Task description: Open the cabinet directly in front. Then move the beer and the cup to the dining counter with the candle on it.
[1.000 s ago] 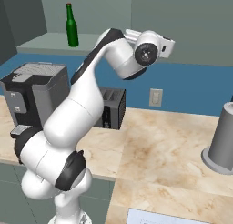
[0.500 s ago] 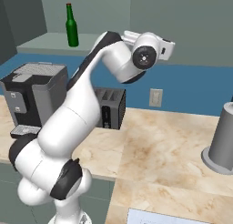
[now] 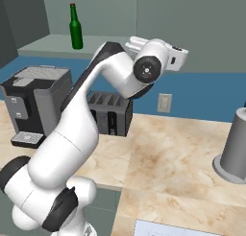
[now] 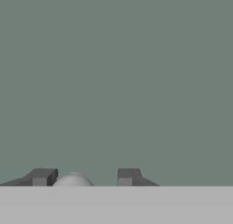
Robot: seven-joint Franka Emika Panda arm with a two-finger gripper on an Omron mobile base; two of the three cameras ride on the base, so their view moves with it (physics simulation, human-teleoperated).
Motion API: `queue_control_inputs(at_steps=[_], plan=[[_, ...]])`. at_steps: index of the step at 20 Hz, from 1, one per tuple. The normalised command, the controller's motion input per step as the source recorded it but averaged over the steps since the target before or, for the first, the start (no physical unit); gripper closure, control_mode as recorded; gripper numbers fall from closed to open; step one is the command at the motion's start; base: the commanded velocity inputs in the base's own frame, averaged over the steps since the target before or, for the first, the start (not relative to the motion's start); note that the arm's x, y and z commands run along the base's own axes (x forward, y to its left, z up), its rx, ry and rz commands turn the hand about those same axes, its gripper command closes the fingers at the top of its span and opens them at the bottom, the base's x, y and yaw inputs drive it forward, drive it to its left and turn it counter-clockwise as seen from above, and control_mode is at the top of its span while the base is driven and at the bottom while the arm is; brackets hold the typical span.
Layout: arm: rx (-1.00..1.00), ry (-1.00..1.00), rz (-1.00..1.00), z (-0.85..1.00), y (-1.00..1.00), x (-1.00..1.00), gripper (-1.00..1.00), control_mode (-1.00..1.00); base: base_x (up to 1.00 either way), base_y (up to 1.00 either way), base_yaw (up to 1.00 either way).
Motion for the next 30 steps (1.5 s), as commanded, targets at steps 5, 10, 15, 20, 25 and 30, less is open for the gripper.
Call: queue_control_inputs(at_steps=[5, 10, 15, 20, 25, 30], plan=[[0.04, 0.01, -0.12, 0.02, -0.97, -0.97, 1.00, -1.00, 0.00, 0.00, 0.00], [0.07, 0.04, -0.15, 0.01, -1.00, -0.99, 1.00, -1.00, 0.00, 0.00, 0.00], [0.04, 0.02, -0.10, 0.00, -0.58, -0.48, -1.00, -1.00, 0.00, 0.00, 0.00], [0.00, 0.00, 0.00, 0.00, 0.00, -0.27, -1.00, -1.00, 0.00, 0.00, 0.00], [0.02, -0.06, 0.00, 0.20, -0.14, -0.93, -1.00, -1.00, 0.00, 0.00, 0.00], [-0.05, -0.04, 0.00, 0.21, -0.02, -0.88, -1.00, -1.00, 0.00, 0.00, 0.00]])
